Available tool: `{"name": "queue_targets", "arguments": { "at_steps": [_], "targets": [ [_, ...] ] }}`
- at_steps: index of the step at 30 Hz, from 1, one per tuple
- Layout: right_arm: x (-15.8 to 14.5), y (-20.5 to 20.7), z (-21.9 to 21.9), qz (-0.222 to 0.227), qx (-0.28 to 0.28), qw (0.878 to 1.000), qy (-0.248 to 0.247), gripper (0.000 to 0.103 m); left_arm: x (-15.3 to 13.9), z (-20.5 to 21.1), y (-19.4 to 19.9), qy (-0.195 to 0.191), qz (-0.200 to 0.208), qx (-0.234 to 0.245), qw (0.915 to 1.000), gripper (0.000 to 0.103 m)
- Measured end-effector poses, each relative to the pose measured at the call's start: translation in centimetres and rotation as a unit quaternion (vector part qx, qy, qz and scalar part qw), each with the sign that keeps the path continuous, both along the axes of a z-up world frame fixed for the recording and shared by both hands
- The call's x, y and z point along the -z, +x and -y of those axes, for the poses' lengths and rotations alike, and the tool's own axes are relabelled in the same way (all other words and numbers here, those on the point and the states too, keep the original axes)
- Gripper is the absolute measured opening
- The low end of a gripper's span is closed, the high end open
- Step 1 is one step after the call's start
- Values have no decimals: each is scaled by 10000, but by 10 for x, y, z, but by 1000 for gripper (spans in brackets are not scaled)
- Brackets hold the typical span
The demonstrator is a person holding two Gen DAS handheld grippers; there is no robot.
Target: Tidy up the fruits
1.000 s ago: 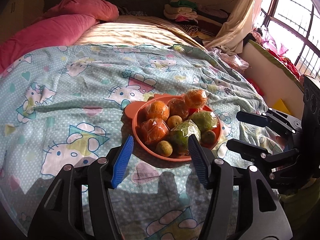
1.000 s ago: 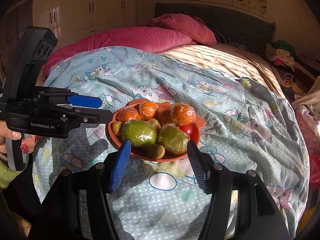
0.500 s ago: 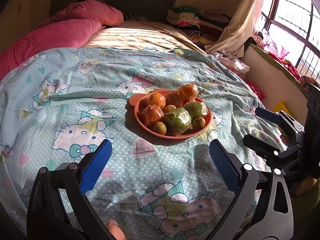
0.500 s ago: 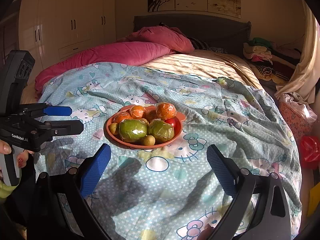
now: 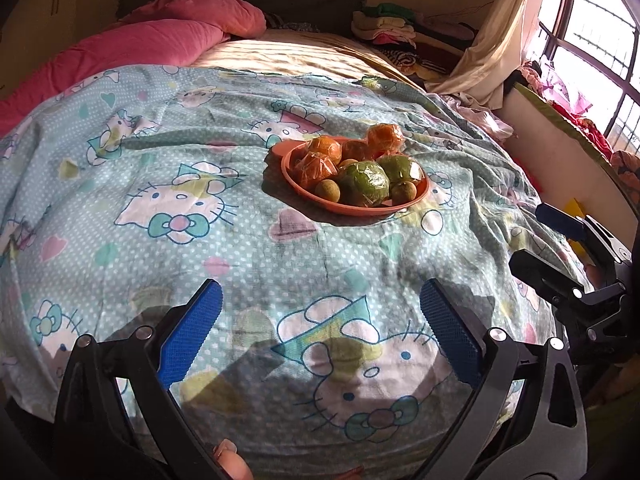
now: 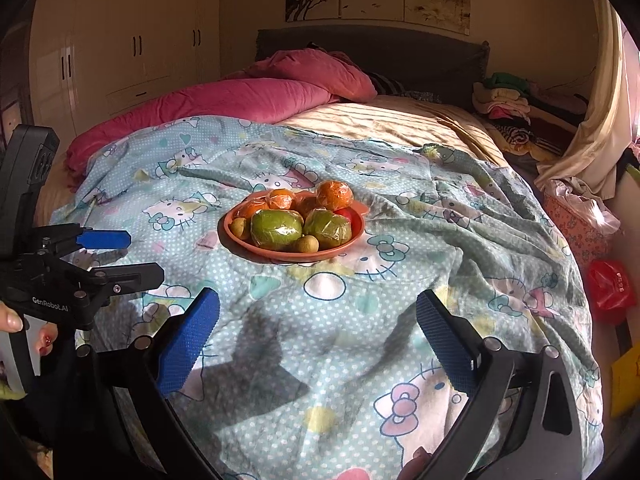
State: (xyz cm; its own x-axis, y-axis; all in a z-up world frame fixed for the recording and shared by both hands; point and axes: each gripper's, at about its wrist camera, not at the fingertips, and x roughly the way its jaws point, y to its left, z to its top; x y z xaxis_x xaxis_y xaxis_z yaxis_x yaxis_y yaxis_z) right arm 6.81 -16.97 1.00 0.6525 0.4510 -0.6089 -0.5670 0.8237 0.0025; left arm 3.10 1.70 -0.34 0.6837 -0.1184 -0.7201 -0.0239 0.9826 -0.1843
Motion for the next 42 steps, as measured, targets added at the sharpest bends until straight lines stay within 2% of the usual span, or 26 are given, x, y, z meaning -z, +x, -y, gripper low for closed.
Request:
{"name": "queue_targets", "arguments": {
  "at_steps": [9, 42],
  "targets": [
    [17, -5, -2, -143, 64, 9999, -74, 98, 17, 10, -9, -75, -177, 4, 9998, 93],
    [20, 0, 4, -320, 182, 9993, 29, 98, 11, 12, -10, 65, -126, -92, 9999, 93]
  ]
}}
